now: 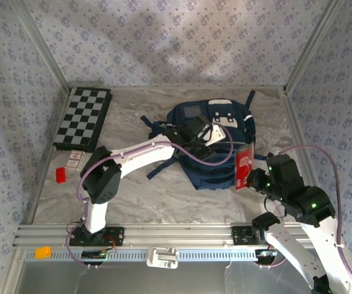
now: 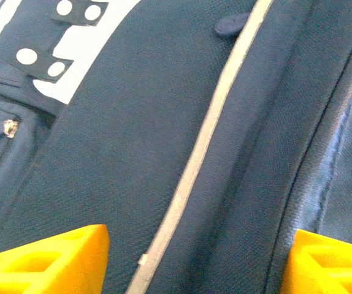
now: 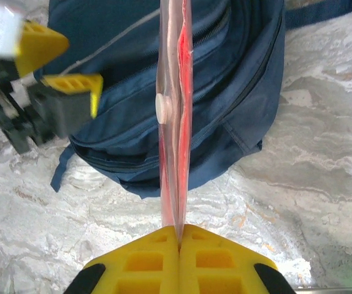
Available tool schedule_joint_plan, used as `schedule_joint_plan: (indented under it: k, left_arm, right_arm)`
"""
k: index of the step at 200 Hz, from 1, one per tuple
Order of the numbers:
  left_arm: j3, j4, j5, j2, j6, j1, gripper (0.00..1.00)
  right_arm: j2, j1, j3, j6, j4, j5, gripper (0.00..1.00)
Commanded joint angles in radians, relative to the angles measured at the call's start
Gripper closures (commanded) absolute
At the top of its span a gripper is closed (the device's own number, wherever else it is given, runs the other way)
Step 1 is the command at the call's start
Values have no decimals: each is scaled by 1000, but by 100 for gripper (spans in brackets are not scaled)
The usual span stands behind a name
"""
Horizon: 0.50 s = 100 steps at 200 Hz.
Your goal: Pack books, pencil case, and school supplies into a backpack
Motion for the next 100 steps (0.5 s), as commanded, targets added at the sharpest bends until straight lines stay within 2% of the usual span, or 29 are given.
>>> schedule_joint_plan:
  k: [1,28,59,100]
  left_arm:
    - [94,-44,38,-10,-28,55,46]
    - [115,-47,59,-22,-54,63,68]
    - [130,-74,67,-39,-105,61,99]
    - [99,-85,-49,-134,-247,31,100]
  right_arm:
    - [-8,-7,-29,-3,-5,-70,100]
    - [-8,-7,-75,20,27,-127,100]
    - [-1,-11,-116,88,227,-202,100]
    - [0,-10,-143,209,376,-135,100]
